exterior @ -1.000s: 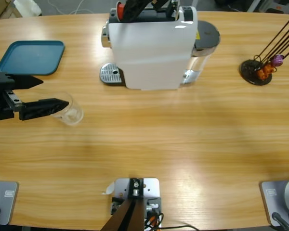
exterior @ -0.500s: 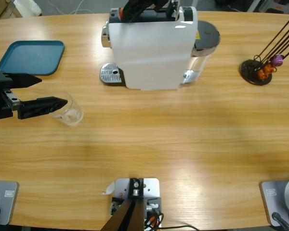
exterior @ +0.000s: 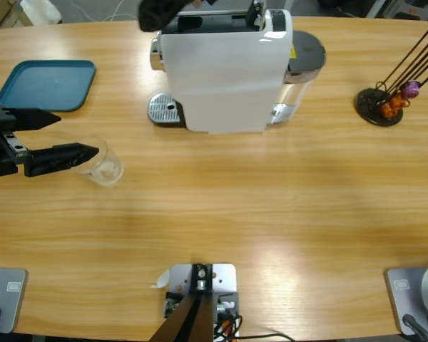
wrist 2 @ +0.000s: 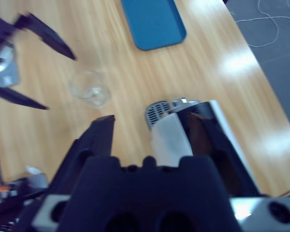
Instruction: Pour coffee
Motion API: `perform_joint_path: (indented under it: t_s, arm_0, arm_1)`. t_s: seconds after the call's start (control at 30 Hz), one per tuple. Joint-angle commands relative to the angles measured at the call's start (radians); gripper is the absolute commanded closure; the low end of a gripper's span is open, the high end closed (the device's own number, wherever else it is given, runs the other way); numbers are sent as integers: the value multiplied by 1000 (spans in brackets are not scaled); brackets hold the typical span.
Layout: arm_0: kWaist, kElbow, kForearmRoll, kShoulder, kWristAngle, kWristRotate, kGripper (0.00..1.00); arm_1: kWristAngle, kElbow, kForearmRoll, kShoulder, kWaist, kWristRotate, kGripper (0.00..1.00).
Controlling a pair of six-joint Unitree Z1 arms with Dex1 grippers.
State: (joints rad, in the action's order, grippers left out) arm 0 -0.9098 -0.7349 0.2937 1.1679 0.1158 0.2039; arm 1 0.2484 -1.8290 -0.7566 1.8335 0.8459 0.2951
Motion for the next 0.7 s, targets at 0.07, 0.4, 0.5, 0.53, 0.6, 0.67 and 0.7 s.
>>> perform_joint_path:
  t_s: [0.07, 0.4, 0.5, 0.53, 0.6, 0.67, 0.7]
  arm_0:
    - [-6, -9, -10, -27, 8, 9, 9]
    - [-20, -30, -9, -48, -1, 1, 13]
    - [-35, -30, -8, -56, -2, 2, 13]
    - [-42, -29, -8, -59, -2, 2, 13]
    - [-54, -27, -8, -67, -1, 3, 13]
    - [-57, -24, -8, -76, -1, 3, 13]
    - [-57, -19, -8, -82, 0, 3, 13]
  arm_1:
    - [-34, 461, 85, -282, 47, -536, 1000]
    - [-471, 781, 360, -569, -5, -840, 1000]
    - [-490, 746, 544, -482, -81, -854, 1000]
    - [-493, 722, 575, -436, -102, -853, 1000]
    - [-515, 676, 623, -347, -127, -859, 1000]
    - [-523, 617, 638, -273, -137, -869, 1000]
    - [-520, 575, 637, -234, -137, -870, 1000]
